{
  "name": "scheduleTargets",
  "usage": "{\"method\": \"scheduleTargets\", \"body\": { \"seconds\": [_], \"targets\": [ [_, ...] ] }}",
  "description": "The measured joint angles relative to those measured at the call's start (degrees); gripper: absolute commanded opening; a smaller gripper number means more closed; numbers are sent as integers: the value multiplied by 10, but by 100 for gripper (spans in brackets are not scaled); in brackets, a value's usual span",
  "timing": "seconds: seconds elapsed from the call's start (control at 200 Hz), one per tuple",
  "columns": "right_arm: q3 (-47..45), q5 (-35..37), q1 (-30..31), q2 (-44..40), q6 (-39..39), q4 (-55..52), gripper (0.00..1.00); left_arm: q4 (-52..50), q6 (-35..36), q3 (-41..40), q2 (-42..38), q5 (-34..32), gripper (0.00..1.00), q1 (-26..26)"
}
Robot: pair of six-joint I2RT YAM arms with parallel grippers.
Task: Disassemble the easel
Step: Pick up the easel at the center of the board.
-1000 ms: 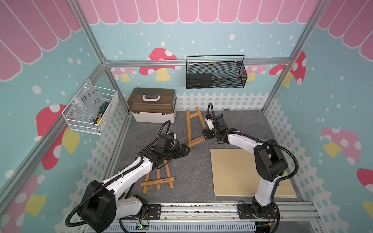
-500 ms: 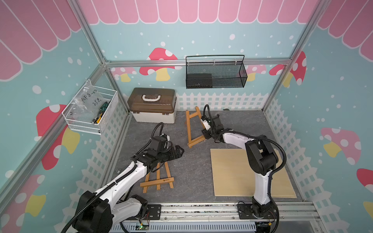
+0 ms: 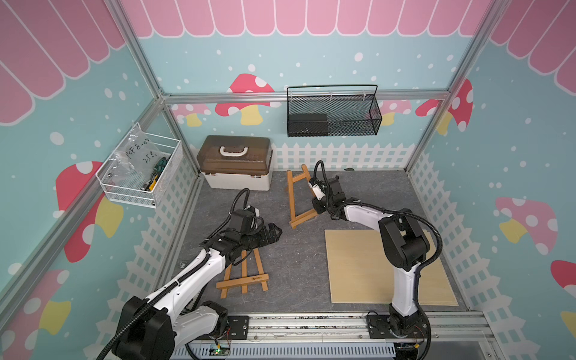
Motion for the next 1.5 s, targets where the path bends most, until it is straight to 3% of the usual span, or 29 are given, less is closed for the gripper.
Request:
{"method": "scheduleTargets", "body": {
  "seconds": [0.715, 0.921, 1.366, 1.501],
  "targets": [
    [-9, -6, 0, -38, -8, -30, 16, 6, 1, 0, -2, 8, 99, 28],
    [-21, -17, 0, -78, -8, -51, 13, 13, 3, 10, 8, 24, 99, 65],
    [-53, -46, 28, -194, -4, -106, 13, 41, 20, 135, 125, 83, 99, 125],
    [-57, -54, 46, -208, 3, -122, 13, 58, 20, 156, 167, 108, 94, 137]
  ]
}}
